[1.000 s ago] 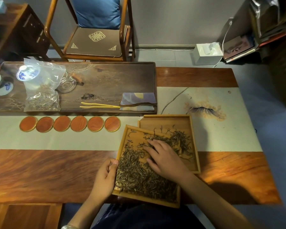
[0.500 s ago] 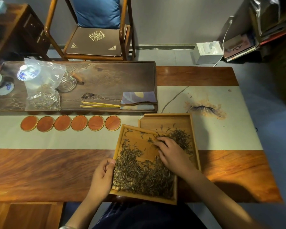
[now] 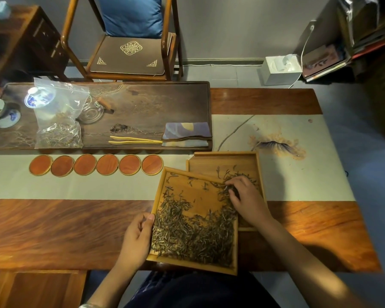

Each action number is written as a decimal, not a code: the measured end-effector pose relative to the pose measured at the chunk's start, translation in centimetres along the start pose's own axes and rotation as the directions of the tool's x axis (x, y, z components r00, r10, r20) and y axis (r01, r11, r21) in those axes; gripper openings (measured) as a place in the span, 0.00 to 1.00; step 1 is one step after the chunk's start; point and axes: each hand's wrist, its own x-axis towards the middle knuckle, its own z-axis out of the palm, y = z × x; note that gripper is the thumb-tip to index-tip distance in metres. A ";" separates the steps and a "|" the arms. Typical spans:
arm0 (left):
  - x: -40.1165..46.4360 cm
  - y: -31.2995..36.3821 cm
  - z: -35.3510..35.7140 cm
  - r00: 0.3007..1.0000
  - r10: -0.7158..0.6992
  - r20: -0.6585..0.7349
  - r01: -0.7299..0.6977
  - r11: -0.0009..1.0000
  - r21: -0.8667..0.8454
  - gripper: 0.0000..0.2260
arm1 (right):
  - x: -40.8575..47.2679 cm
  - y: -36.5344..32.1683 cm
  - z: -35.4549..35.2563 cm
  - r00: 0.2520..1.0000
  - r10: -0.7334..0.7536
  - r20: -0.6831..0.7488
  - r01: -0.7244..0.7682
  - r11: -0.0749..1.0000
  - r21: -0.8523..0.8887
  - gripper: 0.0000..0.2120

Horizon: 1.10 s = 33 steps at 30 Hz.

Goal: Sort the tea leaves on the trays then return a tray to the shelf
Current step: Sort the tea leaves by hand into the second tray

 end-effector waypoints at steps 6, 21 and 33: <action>0.1 -0.3 0.0 1.000 -0.008 -0.005 0.008 1.000 -0.004 0.11 | -0.4 0.0 -0.5 0.998 -0.010 -0.057 0.012 0.999 0.037 0.12; -0.2 -0.4 -0.1 1.000 0.013 -0.007 -0.013 1.000 0.002 0.12 | -2.2 0.1 0.3 0.988 -0.143 0.063 0.151 0.979 -0.137 0.19; -0.5 -0.8 -0.3 1.000 -0.004 -0.010 0.004 1.000 -0.011 0.12 | -0.1 0.9 -0.9 1.000 -0.005 -0.012 0.004 0.998 -0.065 0.14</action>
